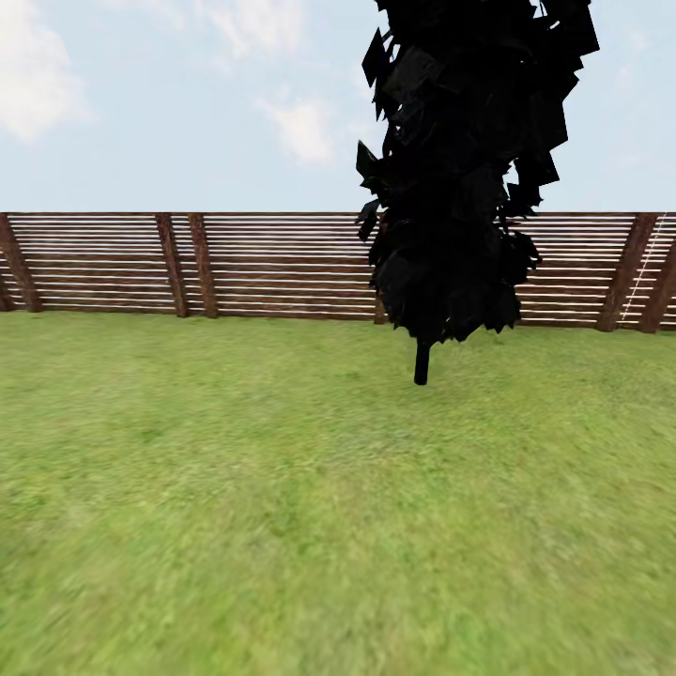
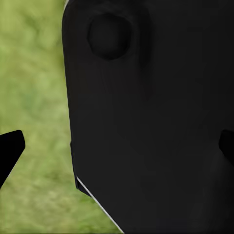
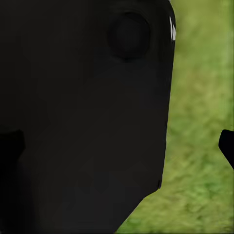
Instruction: Take the three Easter eggs out of the wicker basket on the lawn in the garden, then place them on the lawn next to a single tree (choose any tree) so that all three eggs are next to the same tree and none are left in the basket.
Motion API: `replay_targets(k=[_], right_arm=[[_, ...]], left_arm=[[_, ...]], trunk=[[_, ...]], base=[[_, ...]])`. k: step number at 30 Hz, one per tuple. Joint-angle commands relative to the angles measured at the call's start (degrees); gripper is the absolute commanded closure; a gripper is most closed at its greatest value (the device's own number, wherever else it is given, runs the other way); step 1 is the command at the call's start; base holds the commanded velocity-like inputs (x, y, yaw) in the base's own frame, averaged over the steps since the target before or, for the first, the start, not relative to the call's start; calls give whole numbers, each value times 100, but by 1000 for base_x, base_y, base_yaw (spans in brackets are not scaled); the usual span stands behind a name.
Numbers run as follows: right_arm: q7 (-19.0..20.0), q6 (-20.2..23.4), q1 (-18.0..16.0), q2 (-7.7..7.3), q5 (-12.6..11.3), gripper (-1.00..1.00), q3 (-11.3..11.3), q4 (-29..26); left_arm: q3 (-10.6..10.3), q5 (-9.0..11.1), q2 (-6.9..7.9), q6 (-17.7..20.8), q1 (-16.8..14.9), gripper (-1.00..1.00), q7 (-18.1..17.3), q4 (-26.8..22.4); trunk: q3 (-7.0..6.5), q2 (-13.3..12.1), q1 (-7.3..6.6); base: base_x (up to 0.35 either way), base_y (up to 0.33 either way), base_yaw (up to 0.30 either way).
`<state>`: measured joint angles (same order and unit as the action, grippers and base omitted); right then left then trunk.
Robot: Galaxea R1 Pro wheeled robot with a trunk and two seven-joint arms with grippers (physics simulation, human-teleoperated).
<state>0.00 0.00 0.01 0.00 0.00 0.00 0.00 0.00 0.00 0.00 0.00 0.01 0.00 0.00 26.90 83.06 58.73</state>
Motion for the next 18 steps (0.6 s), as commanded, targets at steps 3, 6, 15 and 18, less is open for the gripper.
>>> replay_targets(k=[3,6,15,18], right_arm=[[66,27,-18,-98,31,-100,37,94],[60,21,-20,-164,28,-100,31,90],[152,14,-18,-167,42,-100,35,97],[150,4,-18,-167,37,-100,31,97]], left_arm=[[23,8,98,5,25,-100,2,-9],[16,9,194,2,25,-100,1,-9],[10,-4,299,0,26,-100,-19,-9],[13,-8,301,1,26,-100,-29,-14]], trunk=[[3,1,0],[3,1,0],[3,1,0],[3,1,0]], base=[[0,0,0],[0,0,0],[0,0,0],[74,0,0]])
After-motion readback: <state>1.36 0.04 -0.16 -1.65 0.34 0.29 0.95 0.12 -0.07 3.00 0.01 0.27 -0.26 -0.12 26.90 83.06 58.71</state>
